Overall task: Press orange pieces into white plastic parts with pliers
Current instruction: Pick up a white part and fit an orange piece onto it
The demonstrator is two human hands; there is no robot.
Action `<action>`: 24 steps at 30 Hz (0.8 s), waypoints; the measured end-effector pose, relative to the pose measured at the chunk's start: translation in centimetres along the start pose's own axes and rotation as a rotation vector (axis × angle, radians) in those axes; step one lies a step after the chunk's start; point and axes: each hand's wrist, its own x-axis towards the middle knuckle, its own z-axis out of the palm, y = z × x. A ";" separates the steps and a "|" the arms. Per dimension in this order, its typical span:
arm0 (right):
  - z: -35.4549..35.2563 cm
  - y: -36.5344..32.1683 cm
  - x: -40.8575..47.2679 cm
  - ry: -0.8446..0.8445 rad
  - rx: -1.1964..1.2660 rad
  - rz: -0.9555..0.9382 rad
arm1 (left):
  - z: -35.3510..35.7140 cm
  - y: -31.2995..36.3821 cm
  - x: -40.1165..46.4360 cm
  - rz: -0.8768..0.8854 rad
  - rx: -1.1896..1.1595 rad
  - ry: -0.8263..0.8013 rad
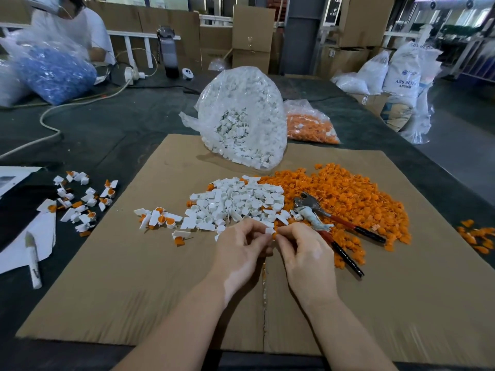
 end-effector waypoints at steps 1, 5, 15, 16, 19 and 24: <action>0.0 0.0 -0.1 0.001 -0.008 -0.008 | 0.0 0.0 0.0 -0.002 -0.014 -0.007; 0.0 0.0 -0.2 -0.015 -0.027 -0.030 | -0.2 0.1 -0.2 -0.007 -0.040 -0.026; 0.1 -0.1 -0.1 0.016 0.035 -0.009 | -0.3 0.4 0.0 -0.060 -0.151 0.014; 0.1 -0.1 -0.1 0.044 0.053 0.011 | -0.3 0.5 0.1 -0.074 -0.179 0.026; 0.0 0.1 0.0 0.074 0.109 0.051 | -0.3 0.4 0.2 -0.084 -0.171 0.036; -0.1 0.0 0.0 -0.054 0.081 -0.025 | -0.5 0.3 0.1 -0.064 -0.140 0.012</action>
